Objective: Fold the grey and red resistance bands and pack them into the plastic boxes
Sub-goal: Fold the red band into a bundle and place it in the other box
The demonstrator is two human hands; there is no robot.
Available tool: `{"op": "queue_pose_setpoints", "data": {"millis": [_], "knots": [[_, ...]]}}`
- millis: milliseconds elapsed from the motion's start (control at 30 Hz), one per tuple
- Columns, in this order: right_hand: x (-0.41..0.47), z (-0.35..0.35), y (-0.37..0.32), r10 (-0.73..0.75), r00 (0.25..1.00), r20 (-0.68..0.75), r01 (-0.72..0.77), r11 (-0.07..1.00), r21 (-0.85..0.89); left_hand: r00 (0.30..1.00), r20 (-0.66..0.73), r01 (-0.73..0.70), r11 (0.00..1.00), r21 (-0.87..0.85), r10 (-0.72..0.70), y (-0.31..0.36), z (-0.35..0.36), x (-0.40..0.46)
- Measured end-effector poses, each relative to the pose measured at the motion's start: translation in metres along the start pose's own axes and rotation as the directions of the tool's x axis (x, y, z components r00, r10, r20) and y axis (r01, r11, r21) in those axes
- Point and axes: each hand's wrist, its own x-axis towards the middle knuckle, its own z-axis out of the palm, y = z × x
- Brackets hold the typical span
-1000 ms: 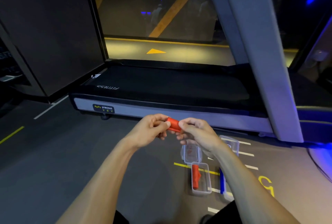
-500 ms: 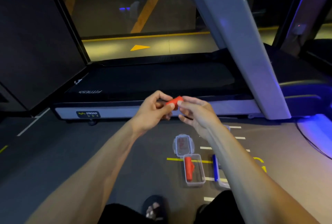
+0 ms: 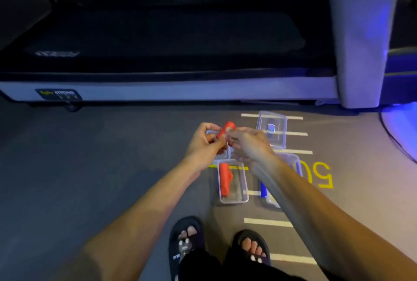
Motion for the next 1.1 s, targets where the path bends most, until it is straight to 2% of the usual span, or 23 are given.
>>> {"op": "queue_pose_setpoints", "data": {"millis": [100,200,267,367,433,567,733,900,1000,1100], "knots": [[0.046,-0.005,0.045,0.065,0.996,-0.061,-0.073,0.988,-0.133,0.989,0.075,0.125,0.990,0.072,-0.130,-0.058,0.004,0.030],[0.088,-0.011,0.091,0.122,0.989,-0.087,-0.143,0.943,-0.302,0.965,0.158,0.169,0.955,0.245,-0.211,-0.117,0.003,0.053],[0.116,-0.018,0.122,0.126,0.986,-0.109,-0.162,0.887,-0.432,0.955,0.137,0.204,0.916,0.345,-0.264,-0.152,0.001,0.067],[0.143,-0.028,0.147,0.100,0.988,-0.116,-0.153,0.680,-0.717,0.967,-0.016,0.228,0.840,0.493,-0.253,-0.188,-0.007,0.084],[0.160,-0.029,0.159,0.054,0.993,-0.102,-0.115,0.555,-0.824,0.960,-0.079,0.267,0.799,0.539,-0.268,-0.206,-0.010,0.093],[0.174,-0.019,0.179,-0.020,0.998,-0.064,-0.047,0.469,-0.882,0.930,-0.064,0.335,0.768,0.546,-0.361,-0.237,-0.008,0.104],[0.176,-0.017,0.192,-0.122,0.989,-0.082,-0.024,0.420,-0.907,0.930,-0.015,0.307,0.755,0.580,-0.367,-0.248,0.002,0.107],[0.184,-0.009,0.191,-0.110,0.993,-0.039,0.004,0.368,-0.930,0.935,-0.041,0.323,0.799,0.507,-0.352,-0.253,0.002,0.109],[0.188,-0.011,0.193,-0.112,0.994,-0.010,0.025,0.313,-0.949,0.937,-0.031,0.316,0.810,0.493,-0.347,-0.253,0.003,0.109],[0.191,-0.012,0.195,-0.130,0.991,0.013,0.052,0.306,-0.951,0.940,-0.015,0.302,0.808,0.505,-0.342,-0.249,0.002,0.109]]}}
